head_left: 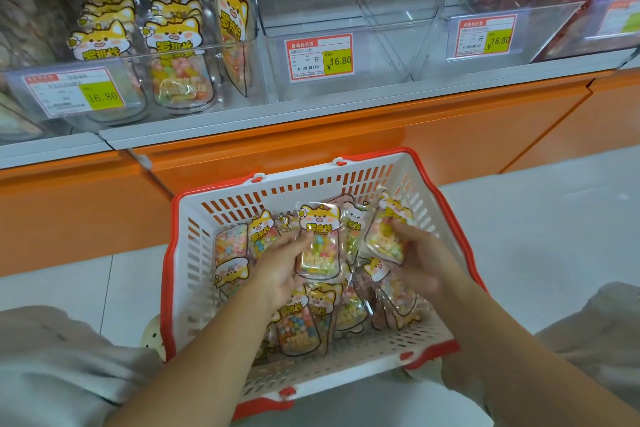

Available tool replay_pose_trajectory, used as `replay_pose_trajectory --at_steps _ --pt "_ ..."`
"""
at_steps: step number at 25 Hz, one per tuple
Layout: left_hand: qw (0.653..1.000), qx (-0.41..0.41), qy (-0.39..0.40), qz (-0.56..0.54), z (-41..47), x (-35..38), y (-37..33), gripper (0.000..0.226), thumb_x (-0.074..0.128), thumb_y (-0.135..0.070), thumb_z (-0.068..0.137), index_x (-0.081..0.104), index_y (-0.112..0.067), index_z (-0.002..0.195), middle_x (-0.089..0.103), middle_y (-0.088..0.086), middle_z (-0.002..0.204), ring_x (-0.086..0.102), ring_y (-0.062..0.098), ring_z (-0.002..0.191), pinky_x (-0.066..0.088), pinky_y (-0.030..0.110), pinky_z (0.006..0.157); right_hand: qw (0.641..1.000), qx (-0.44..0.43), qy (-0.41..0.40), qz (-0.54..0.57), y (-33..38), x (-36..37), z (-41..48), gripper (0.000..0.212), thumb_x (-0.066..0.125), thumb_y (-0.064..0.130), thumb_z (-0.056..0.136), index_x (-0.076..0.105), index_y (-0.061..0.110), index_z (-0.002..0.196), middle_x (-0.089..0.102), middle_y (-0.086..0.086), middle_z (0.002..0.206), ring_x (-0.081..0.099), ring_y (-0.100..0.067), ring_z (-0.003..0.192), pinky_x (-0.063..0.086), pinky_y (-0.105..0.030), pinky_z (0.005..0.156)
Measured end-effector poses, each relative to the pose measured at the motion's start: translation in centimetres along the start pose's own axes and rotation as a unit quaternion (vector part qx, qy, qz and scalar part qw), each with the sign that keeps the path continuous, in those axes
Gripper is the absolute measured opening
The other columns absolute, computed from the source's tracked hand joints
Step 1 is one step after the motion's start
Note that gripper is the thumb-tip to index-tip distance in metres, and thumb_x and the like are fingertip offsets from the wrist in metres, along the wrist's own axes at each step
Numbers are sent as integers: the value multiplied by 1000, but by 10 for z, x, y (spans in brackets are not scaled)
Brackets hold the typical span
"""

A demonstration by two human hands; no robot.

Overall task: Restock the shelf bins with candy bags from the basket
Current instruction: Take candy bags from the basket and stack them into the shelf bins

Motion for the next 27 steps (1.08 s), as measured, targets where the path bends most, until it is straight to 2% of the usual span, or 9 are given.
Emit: replay_pose_trajectory --at_steps 6,9,11,15,19,21,23,25,27 --pt "994 12 59 88 -13 25 2 44 64 -44 88 55 -29 129 63 -11 117 61 12 96 52 33 80 959 -1 -33 -282 -41 16 5 41 64 30 90 52 18 127 67 -3 115 64 -24 106 53 -45 91" --pt "994 36 36 92 -8 19 7 73 71 -17 86 34 -23 149 50 -5 141 53 12 109 45 29 91 955 -31 -72 -287 -39 26 6 20 44 32 101 51 24 119 62 -1 92 59 -13 79 54 -32 74" --pt "996 50 8 78 -1 5 8 74 67 -5 88 31 -20 151 61 -8 117 55 10 88 45 24 77 952 -14 -112 -285 -17 10 15 28 37 24 104 53 16 125 59 -2 88 55 -18 74 52 -34 82" --pt "997 44 -27 49 6 -16 8 77 70 -4 85 33 -22 150 56 -11 85 49 14 73 39 26 66 672 55 -150 -724 -8 -46 33 26 53 20 94 57 1 112 54 -3 89 50 -19 79 49 -28 74" --pt "998 38 -37 44 9 -28 14 79 71 -7 85 31 -23 151 57 -12 88 54 15 82 43 30 75 612 111 -109 -776 -48 -60 35 64 72 45 79 41 7 121 62 -6 103 60 -21 95 48 -29 72" --pt "998 35 -37 47 8 -31 15 79 71 -8 85 30 -24 151 60 -10 106 56 16 97 42 35 87 560 76 -126 -815 -38 -53 38 35 58 39 91 53 6 102 61 -5 83 64 -21 83 46 -26 60" --pt "997 40 -30 65 8 -32 16 79 76 -15 82 34 -24 149 53 -10 123 56 17 110 37 33 95 578 49 -142 -802 -22 -42 35 24 44 21 97 55 4 85 53 -6 69 64 -23 79 44 -25 58" --pt "996 33 -37 77 8 -36 15 72 89 -32 62 59 -21 126 57 -7 124 60 20 108 38 36 99 719 15 -169 -674 -5 -33 31 23 48 16 94 59 -3 89 56 -17 75 57 -22 77 43 -27 62" --pt "995 33 -51 85 6 -35 13 43 90 -33 60 59 -15 83 60 2 93 57 19 81 40 34 83 869 -16 -104 -483 2 -12 22 28 61 23 92 64 0 107 64 -24 95 62 -28 85 52 -34 74"
Point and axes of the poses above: each hand's wrist, its own z-axis towards the middle knuckle, its own x-axis out of the palm, y = z × x, the point moved 5 cm from there along z, towards the middle knuckle
